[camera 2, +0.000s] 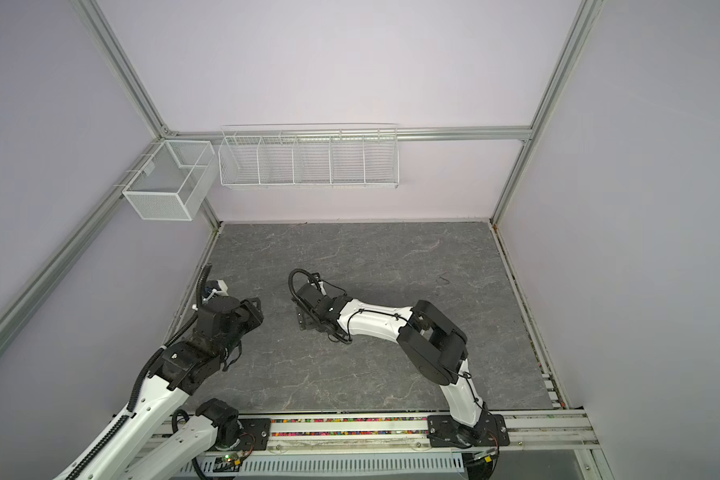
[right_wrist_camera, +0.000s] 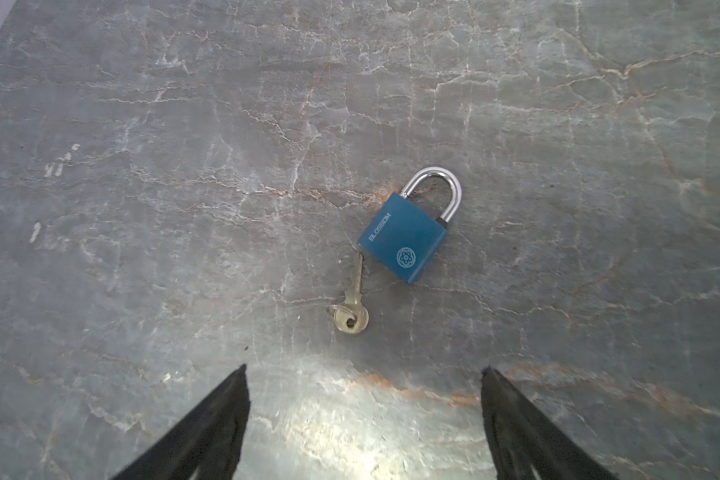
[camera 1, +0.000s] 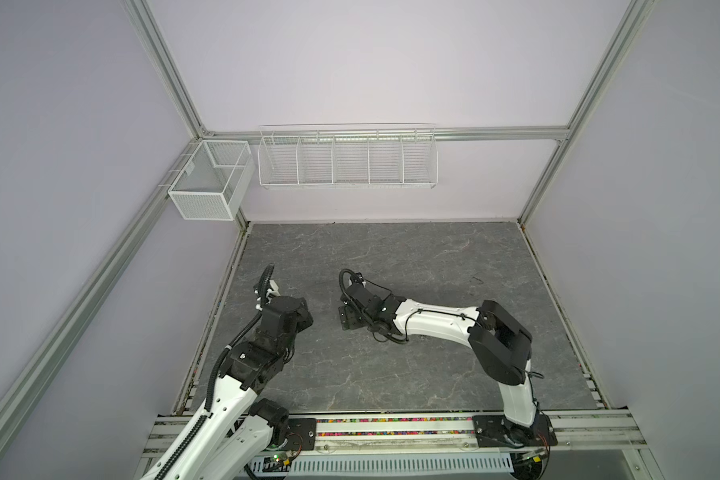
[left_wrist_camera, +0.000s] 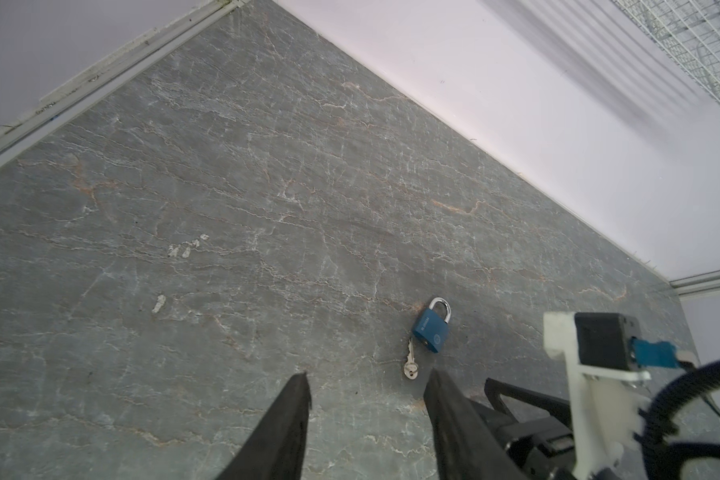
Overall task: Unlock with the key
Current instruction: 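Lower the open right gripper over the brass key beside the larger padlock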
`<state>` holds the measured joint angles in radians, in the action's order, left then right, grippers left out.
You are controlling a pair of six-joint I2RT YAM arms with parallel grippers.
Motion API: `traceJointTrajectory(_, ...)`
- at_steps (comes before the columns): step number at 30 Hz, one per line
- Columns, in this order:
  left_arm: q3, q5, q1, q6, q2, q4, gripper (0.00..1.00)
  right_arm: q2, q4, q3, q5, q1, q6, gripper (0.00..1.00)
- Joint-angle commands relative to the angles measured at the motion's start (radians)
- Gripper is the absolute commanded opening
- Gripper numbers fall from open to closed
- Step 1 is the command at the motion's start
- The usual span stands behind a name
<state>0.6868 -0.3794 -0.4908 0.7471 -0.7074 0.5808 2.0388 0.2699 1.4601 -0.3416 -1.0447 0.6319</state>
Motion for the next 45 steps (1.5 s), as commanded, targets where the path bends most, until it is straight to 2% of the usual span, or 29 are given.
traceJointTrajectory(1, -0.012, -0.058, 0.007, 0.007, 0.019, 0.04, 0.47, 0.041, 0.029, 0.043, -0.048, -0.008, 0.03, 0.88)
traceJointTrajectory(14, -0.071, -0.062, 0.006, 0.078, 0.063, 0.013, 0.47, 0.177, 0.117, 0.184, -0.075, -0.01, -0.019, 0.88)
traceJointTrajectory(27, -0.076, -0.02, 0.008, 0.085, 0.045, -0.049, 0.47, 0.209, 0.157, 0.186, -0.14, -0.011, -0.012, 0.89)
traceJointTrajectory(33, -0.089, 0.019, 0.007, 0.099, 0.04, -0.095, 0.47, 0.197, 0.191, 0.172, -0.159, -0.009, -0.031, 0.89)
traceJointTrajectory(45, -0.1, 0.05, 0.008, 0.105, 0.024, -0.134, 0.47, 0.057, 0.171, 0.009, -0.138, 0.03, -0.026, 0.89)
